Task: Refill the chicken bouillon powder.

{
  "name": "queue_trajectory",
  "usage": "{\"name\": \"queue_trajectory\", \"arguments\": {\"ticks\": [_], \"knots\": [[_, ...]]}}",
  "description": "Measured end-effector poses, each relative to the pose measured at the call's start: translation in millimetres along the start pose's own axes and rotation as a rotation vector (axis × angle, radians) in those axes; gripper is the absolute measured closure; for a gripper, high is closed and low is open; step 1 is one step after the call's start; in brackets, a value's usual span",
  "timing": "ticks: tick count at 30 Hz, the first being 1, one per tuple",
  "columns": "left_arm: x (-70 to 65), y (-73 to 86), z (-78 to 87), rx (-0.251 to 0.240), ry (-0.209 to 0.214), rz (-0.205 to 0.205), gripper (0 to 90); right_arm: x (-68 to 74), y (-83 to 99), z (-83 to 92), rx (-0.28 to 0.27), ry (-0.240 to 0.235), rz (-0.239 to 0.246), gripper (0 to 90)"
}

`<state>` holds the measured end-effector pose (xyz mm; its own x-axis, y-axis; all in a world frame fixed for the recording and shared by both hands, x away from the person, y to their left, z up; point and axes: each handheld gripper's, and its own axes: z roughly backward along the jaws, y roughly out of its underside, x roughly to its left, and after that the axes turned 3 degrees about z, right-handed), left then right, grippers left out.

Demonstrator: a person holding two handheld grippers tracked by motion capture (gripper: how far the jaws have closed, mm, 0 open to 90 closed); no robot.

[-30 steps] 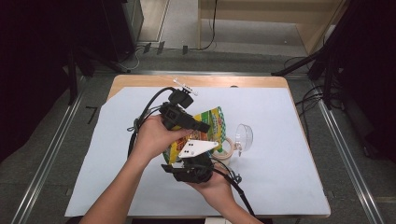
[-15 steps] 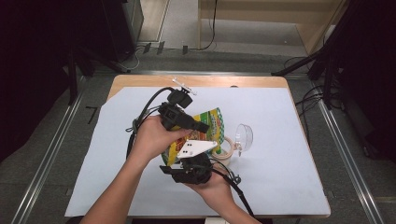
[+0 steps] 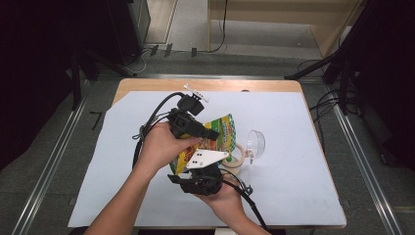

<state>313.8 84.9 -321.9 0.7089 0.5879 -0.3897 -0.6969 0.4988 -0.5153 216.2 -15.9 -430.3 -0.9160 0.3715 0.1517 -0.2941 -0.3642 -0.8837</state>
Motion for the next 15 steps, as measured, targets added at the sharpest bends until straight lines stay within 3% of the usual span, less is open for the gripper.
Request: {"name": "queue_trajectory", "arguments": {"ticks": [15], "knots": [[-2.9,-0.3,5.4,-0.031,0.012,0.0,71.6,0.9,-4.9,4.0,-0.022,-0.016,-0.032,67.0]]}}
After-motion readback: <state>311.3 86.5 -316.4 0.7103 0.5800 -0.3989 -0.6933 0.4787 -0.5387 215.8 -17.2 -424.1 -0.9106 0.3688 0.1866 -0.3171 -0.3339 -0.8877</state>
